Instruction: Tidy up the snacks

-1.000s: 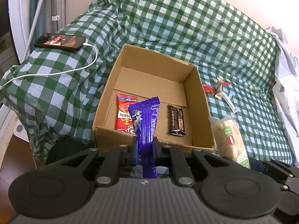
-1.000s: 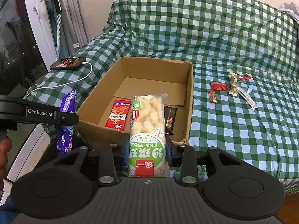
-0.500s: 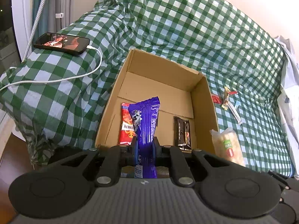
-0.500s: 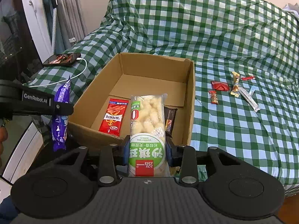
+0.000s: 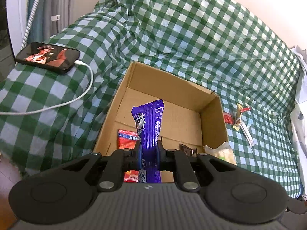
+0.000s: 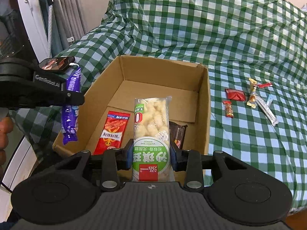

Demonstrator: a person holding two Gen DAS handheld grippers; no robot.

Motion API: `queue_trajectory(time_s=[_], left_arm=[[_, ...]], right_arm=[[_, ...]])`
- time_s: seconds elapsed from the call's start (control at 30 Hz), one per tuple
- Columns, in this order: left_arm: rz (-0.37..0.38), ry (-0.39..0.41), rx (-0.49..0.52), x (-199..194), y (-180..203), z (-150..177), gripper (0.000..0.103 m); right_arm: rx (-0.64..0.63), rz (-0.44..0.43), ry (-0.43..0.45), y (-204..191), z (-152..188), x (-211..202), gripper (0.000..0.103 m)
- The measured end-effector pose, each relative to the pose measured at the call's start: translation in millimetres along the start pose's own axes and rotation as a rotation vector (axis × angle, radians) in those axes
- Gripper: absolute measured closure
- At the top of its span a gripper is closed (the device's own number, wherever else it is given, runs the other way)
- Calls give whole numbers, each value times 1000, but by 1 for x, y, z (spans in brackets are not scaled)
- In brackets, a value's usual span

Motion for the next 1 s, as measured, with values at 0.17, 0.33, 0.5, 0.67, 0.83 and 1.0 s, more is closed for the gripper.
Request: queue_trajectory(time_s=[0.17, 0.33, 0.5, 0.67, 0.83, 1.0], left_arm=[[-18, -27, -1, 30, 1, -13, 88], [-32, -65, 4, 58, -1, -19, 88], [-51, -108, 9, 85, -4, -20, 88], [-68, -123, 7, 106, -8, -28, 88], [-80, -142, 13, 123, -7, -31, 88], [-95, -171, 20, 137, -7, -27, 88]], right_arm=[[5, -7, -18, -2, -12, 25, 65], [12, -8, -39, 4, -20, 49, 65], [19, -8, -64, 8, -26, 71, 65], [20, -7, -89, 9, -27, 89, 65], [22, 1, -110, 12, -28, 104, 65], [25, 5, -125, 17, -27, 112, 65]])
Point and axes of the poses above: each gripper's, at about its wrist camera, not at the fingertips, and x roughly the way its jaws point, y to its right, z to its underside, the point moved 4 cm from there along x, roughly the way its jaws point, and after that the axes turned 6 degrees about -y, right-handed, at the moved point
